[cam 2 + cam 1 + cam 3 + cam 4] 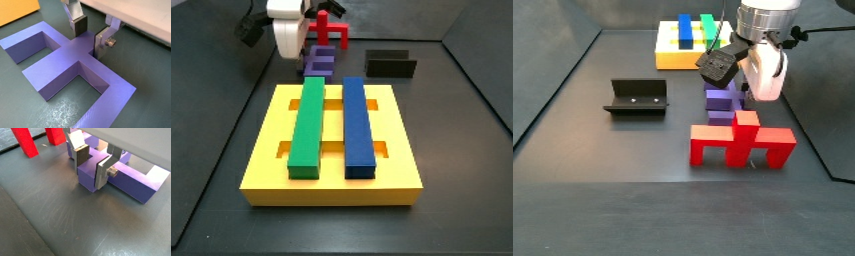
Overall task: Pick up the purple object. Move up. Place the purple object on the fixture. Regrasp the purple object. Move to above the board. Insert the purple object.
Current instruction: Pick up the purple object.
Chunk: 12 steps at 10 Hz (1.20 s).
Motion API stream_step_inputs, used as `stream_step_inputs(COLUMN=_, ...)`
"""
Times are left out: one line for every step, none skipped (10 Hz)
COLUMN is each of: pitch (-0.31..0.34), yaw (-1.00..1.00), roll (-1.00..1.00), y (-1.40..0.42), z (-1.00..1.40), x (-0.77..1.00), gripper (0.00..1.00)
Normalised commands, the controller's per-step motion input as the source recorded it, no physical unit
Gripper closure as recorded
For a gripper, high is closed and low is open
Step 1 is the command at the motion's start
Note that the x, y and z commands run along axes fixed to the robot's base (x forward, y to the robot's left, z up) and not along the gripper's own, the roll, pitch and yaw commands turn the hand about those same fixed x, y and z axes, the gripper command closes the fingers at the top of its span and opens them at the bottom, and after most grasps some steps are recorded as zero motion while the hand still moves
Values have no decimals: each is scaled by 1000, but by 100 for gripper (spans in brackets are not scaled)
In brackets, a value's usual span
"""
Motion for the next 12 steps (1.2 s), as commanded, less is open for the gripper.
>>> stream_step_inputs(pitch=0, yaw=0, roll=0, y=0, z=0, x=0, gripper=100)
stream_step_inputs(pitch=0, yaw=0, roll=0, y=0, z=0, x=0, gripper=100)
stream_step_inputs(pitch=0, yaw=0, roll=0, y=0, z=0, x=0, gripper=100)
stream_step_inputs(pitch=0, yaw=0, roll=0, y=0, z=0, x=0, gripper=100)
stream_step_inputs(pitch=0, yaw=0, roll=0, y=0, z=0, x=0, gripper=100)
stream_step_inputs(pitch=0, yaw=0, roll=0, y=0, z=0, x=0, gripper=100)
stream_step_inputs(pitch=0, yaw=0, roll=0, y=0, z=0, x=0, gripper=100)
stream_step_inputs(pitch=0, yaw=0, roll=0, y=0, z=0, x=0, gripper=100)
stream_step_inputs(pitch=0, yaw=0, roll=0, y=0, z=0, x=0, gripper=100)
stream_step_inputs(pitch=0, yaw=0, roll=0, y=0, z=0, x=0, gripper=100)
stream_step_inputs(pitch=0, yaw=0, roll=0, y=0, z=0, x=0, gripper=100)
stream_step_inputs(pitch=0, yaw=0, roll=0, y=0, z=0, x=0, gripper=100)
